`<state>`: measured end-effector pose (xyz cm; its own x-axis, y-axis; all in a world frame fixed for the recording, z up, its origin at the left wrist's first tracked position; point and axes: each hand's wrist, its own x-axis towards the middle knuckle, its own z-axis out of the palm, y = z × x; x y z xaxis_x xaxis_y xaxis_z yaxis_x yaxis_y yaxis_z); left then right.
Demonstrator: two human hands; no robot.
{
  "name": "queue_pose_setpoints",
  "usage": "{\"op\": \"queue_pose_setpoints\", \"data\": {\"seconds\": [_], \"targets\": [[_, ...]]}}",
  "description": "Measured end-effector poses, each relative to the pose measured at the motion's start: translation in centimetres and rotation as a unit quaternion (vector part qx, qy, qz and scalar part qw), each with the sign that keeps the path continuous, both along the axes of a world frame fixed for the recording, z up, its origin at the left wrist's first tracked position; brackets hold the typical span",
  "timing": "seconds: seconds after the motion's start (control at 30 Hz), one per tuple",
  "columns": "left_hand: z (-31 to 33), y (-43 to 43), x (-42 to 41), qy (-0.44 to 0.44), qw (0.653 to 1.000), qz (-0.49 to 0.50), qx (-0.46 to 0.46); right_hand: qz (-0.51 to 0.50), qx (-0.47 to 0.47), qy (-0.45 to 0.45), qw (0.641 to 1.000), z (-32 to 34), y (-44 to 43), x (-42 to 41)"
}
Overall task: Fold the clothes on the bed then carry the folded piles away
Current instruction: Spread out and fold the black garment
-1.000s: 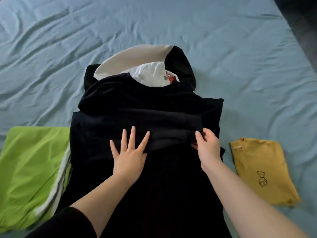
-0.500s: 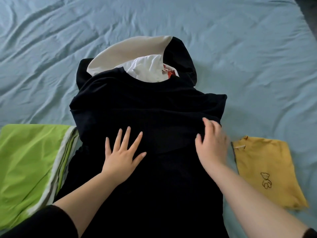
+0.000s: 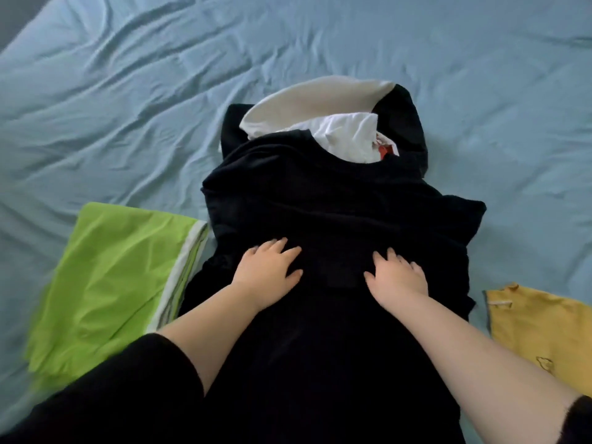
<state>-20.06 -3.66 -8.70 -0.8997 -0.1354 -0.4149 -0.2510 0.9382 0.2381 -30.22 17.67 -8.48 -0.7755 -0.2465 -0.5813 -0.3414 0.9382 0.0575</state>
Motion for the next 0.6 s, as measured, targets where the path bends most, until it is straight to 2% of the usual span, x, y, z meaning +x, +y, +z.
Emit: {"op": "queue_pose_setpoints", "data": {"seconds": [0.07,0.13,0.23,0.33,0.43,0.6], "targets": [[1.3,-0.8,2.8,0.128,0.990,0.063,0.017,0.031,-0.063,0.057,0.996,1.5,-3.3,1.1],[1.7,-2.7,5.7,0.176,0.974,0.140,0.026,0.074,-0.145,0.076,0.984,2.8,-7.4,2.2],[1.3,-6.3,8.6,0.107,0.969,0.220,0.039,0.109,-0.255,0.067,0.959,4.3,-14.4,3.2],[0.1,-8.9,9.1,0.033,0.980,0.195,0.027,0.156,-0.327,0.059,0.930,4.9,-21.2,3.1],[-0.9,-10.0,7.9,0.025,0.987,0.156,-0.012,0.181,-0.298,0.047,0.936,4.0,-26.2,2.4],[-2.1,-10.1,6.4,0.040,0.991,0.107,-0.069,0.133,-0.125,0.055,0.982,1.0,-29.8,0.7]]}}
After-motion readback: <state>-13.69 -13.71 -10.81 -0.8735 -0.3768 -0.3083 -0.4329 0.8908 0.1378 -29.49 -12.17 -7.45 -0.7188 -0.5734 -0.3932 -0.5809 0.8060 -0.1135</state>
